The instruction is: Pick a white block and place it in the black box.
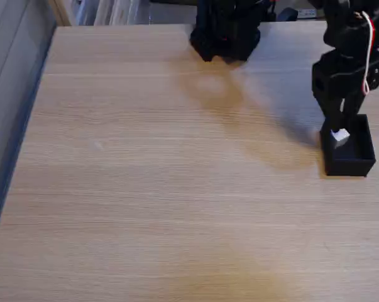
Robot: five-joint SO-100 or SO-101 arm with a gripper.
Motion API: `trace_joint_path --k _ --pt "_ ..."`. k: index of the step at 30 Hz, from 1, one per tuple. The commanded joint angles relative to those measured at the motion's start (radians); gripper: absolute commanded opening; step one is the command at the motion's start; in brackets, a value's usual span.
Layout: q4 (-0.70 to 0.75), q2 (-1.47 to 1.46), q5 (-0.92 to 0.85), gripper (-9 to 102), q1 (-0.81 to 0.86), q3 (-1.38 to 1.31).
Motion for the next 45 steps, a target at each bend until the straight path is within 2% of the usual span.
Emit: trace_joint_path --k 1,10,17,26,30,36,45 --pt "-0.044 0.156 -0.023 0 0.032 0.115" --pt "-0.195 0.581 -0.144 0 0.158 0.634" --pt "-0.215 0.893 -0.275 0 0.299 1.002" --pt "-0.155 1.247 -0.391 0 0.502 1.367" --pt "-0.052 1.336 -0.350 0 0.538 1.417" --pt "0.110 1.473 -0.244 0 0.488 1.419" --pt "0.195 1.631 -0.206 0 0.463 1.422"
